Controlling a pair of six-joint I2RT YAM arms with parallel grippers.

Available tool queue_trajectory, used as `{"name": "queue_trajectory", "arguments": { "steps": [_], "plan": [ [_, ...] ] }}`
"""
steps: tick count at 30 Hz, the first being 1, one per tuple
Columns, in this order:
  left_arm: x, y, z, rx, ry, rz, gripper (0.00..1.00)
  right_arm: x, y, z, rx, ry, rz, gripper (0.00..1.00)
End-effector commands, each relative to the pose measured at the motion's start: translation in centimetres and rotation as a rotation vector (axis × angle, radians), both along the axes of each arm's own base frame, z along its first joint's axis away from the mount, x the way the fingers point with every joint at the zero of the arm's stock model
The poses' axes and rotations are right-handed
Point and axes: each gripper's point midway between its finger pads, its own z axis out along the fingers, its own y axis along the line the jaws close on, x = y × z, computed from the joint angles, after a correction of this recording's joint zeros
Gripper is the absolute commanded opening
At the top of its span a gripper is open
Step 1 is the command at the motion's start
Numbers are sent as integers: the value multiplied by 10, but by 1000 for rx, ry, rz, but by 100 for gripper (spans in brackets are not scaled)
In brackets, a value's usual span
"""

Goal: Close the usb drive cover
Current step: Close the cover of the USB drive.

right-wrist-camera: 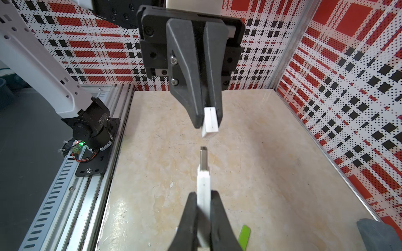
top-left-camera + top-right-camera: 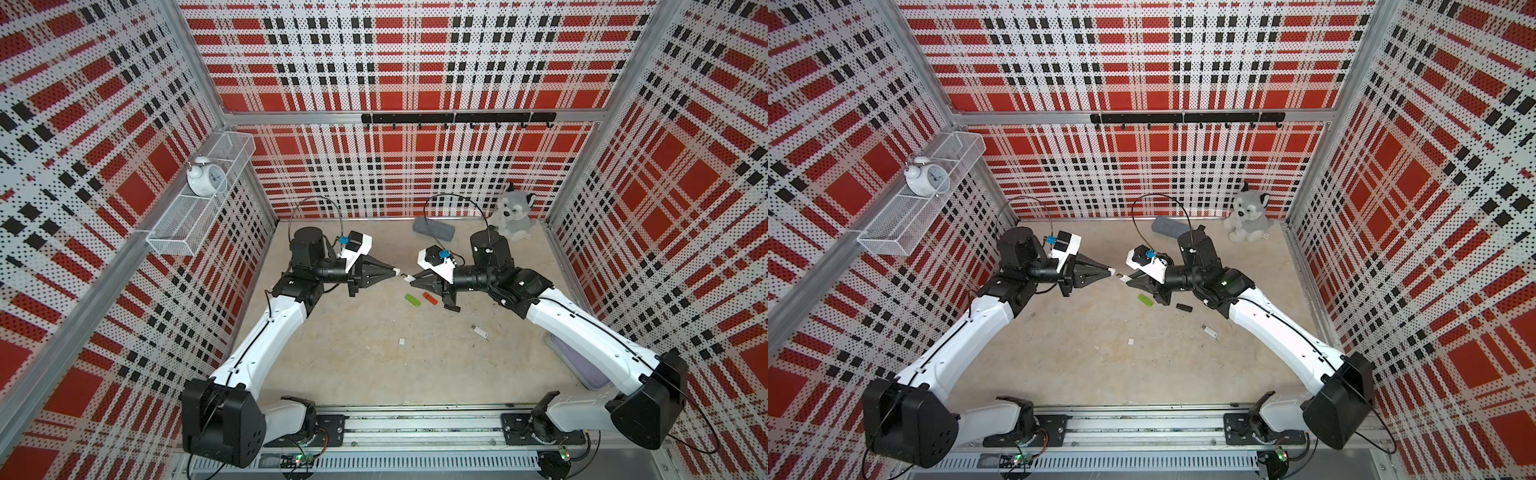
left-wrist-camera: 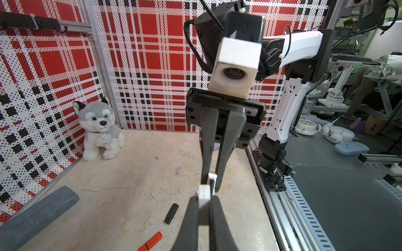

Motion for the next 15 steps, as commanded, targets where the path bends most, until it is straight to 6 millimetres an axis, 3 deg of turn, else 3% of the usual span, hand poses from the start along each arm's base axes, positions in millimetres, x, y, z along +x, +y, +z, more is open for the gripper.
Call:
{"name": "queue_trajectory", "arguments": {
  "steps": [1, 15],
  "plan": [
    [-4, -1, 8, -8, -26, -9, 0, 0, 7, 16, 39, -24, 20, 0],
    [-2, -1, 5, -8, -10, -5, 0, 2, 15, 22, 57, -30, 41, 0]
  ]
}}
